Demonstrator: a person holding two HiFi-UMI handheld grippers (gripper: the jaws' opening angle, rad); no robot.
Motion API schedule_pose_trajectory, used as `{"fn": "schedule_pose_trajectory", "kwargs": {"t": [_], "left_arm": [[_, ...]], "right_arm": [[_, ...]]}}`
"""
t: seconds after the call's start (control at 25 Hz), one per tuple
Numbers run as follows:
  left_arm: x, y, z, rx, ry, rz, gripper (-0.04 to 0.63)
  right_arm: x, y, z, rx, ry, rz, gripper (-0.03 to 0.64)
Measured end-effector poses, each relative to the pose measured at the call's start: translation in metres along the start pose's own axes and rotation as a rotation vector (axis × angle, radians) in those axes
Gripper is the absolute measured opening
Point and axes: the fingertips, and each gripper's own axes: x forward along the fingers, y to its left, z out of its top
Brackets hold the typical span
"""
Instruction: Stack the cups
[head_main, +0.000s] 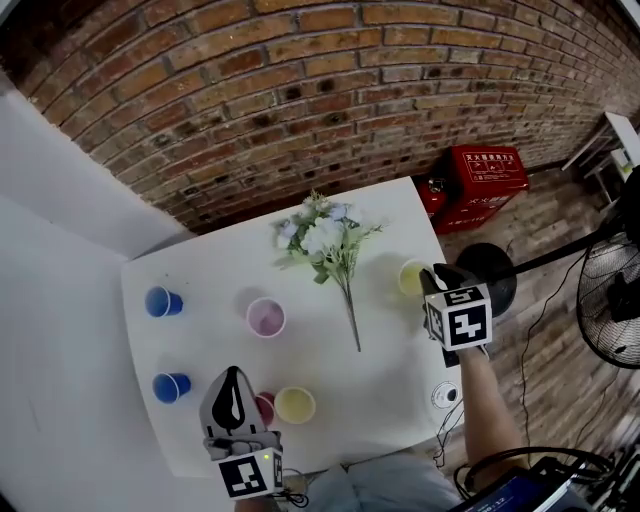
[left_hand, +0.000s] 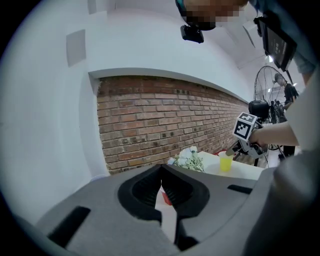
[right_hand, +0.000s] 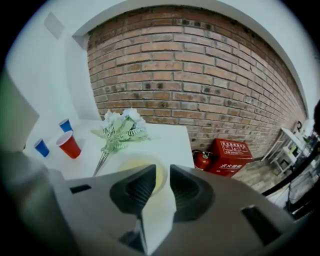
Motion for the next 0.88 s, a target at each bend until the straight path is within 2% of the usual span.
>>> {"fn": "schedule_pose_trajectory", "kwargs": {"t": [0.12, 0.44, 0.88], "left_arm": [[0.000, 0.001, -0.001, -0.003, 0.003, 0.010, 0.009], [-0.011, -0.004, -0.003, -0.013, -0.013, 0.011, 0.009], [-0.062, 0.020, -0.012, -0.016, -0.033, -0.031, 0.009]], "right_arm": [[0.003, 0.000, -0.003, -0.004, 0.009, 0.009, 0.045], [-0.012, 0.011, -0.014, 0.033, 0.017, 0.045, 0.038], [-0.060, 0.056, -0.065, 0.104, 0.049, 0.047, 0.037]]}}
